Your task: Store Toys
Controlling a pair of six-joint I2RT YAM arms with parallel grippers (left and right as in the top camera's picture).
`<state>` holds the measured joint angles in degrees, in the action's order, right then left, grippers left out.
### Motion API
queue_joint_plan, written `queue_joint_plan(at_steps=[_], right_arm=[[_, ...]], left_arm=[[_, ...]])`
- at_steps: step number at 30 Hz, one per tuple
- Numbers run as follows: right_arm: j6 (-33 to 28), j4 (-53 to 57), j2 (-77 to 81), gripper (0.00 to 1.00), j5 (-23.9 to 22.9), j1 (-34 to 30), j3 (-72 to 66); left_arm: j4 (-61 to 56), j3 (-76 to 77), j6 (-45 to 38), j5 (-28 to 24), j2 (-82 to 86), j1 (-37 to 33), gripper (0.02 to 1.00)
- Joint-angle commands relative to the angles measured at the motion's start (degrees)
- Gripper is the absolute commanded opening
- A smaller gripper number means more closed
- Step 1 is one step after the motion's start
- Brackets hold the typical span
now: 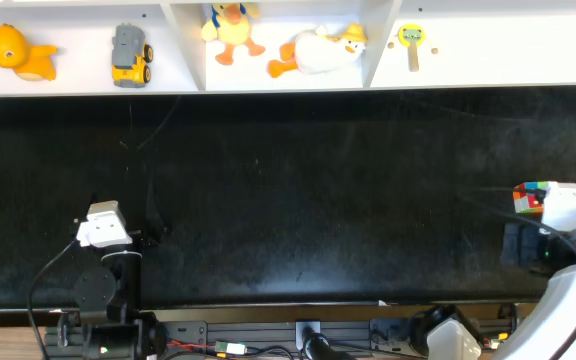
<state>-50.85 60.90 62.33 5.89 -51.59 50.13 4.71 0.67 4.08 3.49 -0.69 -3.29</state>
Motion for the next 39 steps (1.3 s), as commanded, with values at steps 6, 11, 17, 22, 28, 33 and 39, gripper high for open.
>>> queue_joint_plan(at_steps=[6,11,17,22,28,33,39], right_arm=[[-11.28,-4.0,5.62,0.993,4.76,-8.68,-0.26],[-15.43,-8.94,9.14,0.998,10.71,-12.74,-0.26],[-17.51,-14.23,14.51,0.993,16.28,-12.76,-0.26],[-15.23,-16.74,17.9,0.996,20.96,-11.41,-0.26],[-8.15,-20.61,20.52,0.996,23.41,-7.39,-0.26],[0.09,-24.3,21.49,0.996,25.14,-5.66,-0.26],[3.13,-23.89,21.7,0.996,23.93,-5.42,-0.26]], left_arm=[[-0.07,-0.2,-1.07,0.28,0.52,0.42,0.998],[-0.07,-0.2,-1.07,0.28,0.52,0.42,0.998],[-0.07,-0.2,-1.07,0.28,0.52,0.42,0.998],[-0.07,-0.2,-1.07,0.28,0.52,0.42,0.998],[-0.07,-0.2,-1.07,0.28,0.52,0.42,0.998],[-0.07,-0.2,-1.07,0.28,0.52,0.42,0.998],[-0.07,-0.2,-1.07,0.28,0.52,0.42,0.998]])
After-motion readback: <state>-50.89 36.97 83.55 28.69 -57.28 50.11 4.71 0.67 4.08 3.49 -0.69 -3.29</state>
